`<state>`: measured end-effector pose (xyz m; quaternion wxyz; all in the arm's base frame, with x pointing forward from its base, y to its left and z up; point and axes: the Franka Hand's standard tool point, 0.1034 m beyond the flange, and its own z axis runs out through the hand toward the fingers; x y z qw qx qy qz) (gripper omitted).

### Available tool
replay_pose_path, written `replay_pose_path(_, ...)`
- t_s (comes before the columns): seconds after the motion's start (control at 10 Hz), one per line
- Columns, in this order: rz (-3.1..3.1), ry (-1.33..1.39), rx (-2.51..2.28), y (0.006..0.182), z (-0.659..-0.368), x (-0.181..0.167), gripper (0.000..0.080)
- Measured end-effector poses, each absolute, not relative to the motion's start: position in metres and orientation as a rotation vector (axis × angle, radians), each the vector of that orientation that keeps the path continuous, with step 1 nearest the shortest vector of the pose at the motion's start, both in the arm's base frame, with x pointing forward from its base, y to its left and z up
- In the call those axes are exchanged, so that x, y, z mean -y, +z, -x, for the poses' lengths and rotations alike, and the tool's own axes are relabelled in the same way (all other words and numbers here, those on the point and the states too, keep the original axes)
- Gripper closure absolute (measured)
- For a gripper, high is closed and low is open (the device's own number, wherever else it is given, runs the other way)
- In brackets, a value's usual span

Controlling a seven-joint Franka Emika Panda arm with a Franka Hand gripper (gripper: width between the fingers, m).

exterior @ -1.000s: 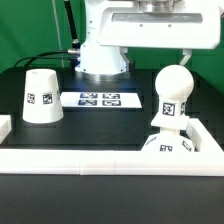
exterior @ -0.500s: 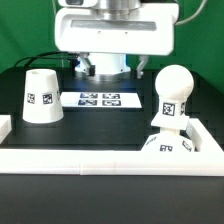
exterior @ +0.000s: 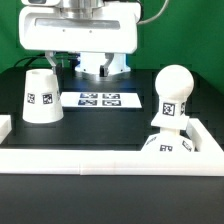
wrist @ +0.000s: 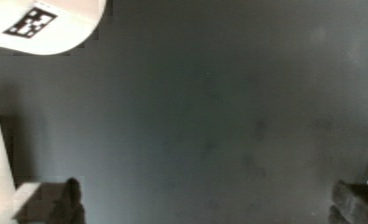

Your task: Assemble lamp

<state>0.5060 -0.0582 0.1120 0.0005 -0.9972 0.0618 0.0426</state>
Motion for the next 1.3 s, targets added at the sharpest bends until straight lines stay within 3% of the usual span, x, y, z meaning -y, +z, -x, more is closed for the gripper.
replay_pose_path(0.4,3.128,0.157,-0.166,0.108,-0.491,0.056,0.0101)
replay_pose_path(0.7,3.124,0.127,-0.038,0.107,-0.458,0.064,0.0101)
replay_pose_path(1.3,3.117,0.012,0.107,0.119,-0.42,0.072,0.0101)
